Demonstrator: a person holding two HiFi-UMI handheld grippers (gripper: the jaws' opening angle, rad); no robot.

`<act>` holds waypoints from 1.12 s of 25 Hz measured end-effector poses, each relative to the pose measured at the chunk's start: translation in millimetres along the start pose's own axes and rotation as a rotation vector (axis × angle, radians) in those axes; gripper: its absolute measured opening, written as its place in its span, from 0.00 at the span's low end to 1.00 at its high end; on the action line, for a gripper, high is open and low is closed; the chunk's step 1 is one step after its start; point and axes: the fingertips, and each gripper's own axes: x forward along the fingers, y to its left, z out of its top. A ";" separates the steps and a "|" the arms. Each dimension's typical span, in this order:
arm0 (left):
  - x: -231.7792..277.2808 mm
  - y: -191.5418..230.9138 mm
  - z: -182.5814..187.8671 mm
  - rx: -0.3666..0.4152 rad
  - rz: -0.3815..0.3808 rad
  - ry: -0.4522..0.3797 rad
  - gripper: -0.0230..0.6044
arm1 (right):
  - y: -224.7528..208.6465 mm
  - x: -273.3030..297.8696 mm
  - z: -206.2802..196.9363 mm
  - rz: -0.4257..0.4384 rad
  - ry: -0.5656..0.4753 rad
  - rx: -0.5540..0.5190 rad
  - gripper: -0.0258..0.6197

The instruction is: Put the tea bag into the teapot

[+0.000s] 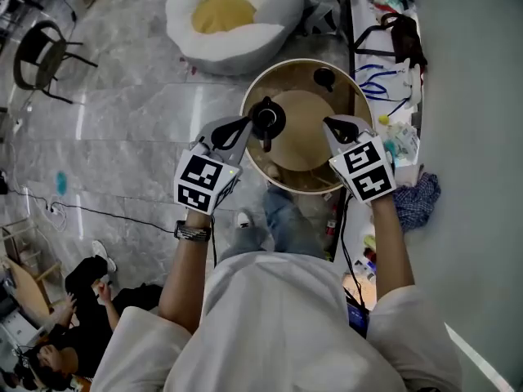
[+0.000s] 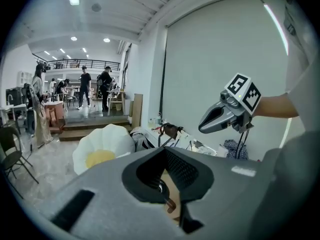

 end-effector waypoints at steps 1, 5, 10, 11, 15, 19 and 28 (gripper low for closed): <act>-2.9 -4.5 3.8 0.015 -0.009 -0.006 0.05 | 2.3 -8.6 0.9 0.001 -0.011 0.015 0.05; -13.8 -19.5 16.0 0.061 -0.028 -0.028 0.05 | 10.8 -36.7 7.4 -0.004 -0.074 0.092 0.05; -28.3 -44.4 23.2 0.120 -0.078 -0.051 0.05 | 35.3 -66.1 4.1 -0.029 -0.113 0.140 0.05; -30.9 -50.5 24.2 0.129 -0.086 -0.056 0.05 | 39.7 -72.3 2.4 -0.034 -0.115 0.136 0.05; -35.7 -75.0 20.5 0.158 -0.103 -0.045 0.05 | 50.9 -96.3 -7.7 -0.053 -0.139 0.149 0.05; -46.4 -102.6 22.5 0.196 -0.151 -0.070 0.05 | 71.1 -120.6 -17.1 -0.056 -0.158 0.171 0.05; -83.4 -166.6 21.2 0.283 -0.235 -0.113 0.05 | 107.4 -191.8 -32.0 -0.164 -0.240 0.217 0.05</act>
